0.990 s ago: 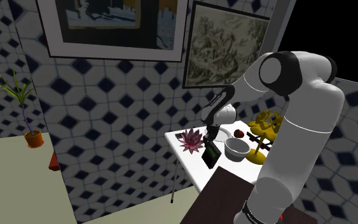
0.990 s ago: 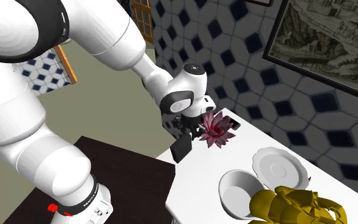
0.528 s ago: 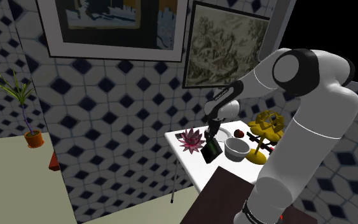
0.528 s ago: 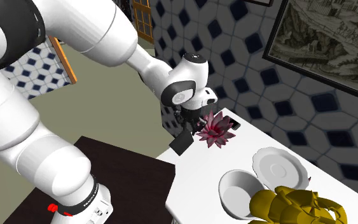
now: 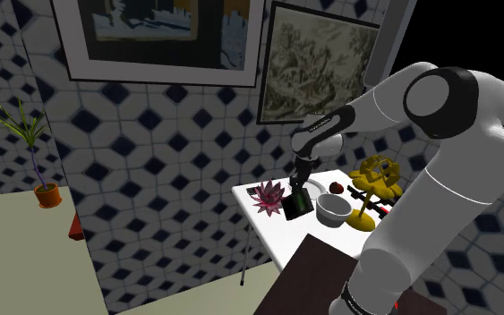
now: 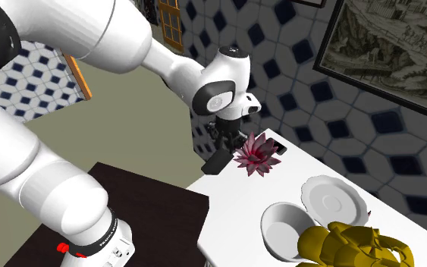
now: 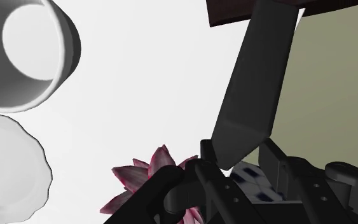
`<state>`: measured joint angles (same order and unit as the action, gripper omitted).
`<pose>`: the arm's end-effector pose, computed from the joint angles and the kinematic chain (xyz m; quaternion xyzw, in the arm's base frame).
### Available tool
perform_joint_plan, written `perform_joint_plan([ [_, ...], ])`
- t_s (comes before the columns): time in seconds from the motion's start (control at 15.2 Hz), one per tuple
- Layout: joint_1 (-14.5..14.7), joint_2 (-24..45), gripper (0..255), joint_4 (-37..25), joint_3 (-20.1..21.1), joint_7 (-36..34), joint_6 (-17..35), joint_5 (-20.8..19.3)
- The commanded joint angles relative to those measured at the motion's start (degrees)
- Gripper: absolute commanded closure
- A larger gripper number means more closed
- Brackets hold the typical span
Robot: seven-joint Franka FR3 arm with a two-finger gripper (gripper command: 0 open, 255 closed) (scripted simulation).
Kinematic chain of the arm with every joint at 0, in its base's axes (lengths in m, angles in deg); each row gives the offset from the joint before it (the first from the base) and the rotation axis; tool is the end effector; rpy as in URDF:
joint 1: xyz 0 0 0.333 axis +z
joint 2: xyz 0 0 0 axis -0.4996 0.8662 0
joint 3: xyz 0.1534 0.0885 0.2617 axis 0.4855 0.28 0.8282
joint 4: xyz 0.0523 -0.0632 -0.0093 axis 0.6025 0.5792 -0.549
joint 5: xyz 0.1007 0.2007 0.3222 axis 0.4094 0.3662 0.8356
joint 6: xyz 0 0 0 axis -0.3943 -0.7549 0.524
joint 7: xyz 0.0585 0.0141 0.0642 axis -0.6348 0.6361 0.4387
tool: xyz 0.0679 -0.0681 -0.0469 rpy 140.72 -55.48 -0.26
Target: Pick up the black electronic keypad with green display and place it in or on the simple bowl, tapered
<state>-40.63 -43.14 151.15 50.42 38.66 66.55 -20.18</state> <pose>0.3527 -0.2796 0.3287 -0.9971 0.0750 -0.0076 0.0074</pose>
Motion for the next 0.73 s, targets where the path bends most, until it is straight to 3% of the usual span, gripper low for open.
perform_joint_plan([
  [0.0,-0.17,-1.15,255,-0.81,0.19,-0.42,-1.88,-0.59],
  [0.26,-0.44,-3.39,255,-2.07,0.68,-1.26,-5.23,-1.57],
  [0.66,-3.10,1.11,255,-9.03,-5.09,8.93,-7.86,0.42],
])
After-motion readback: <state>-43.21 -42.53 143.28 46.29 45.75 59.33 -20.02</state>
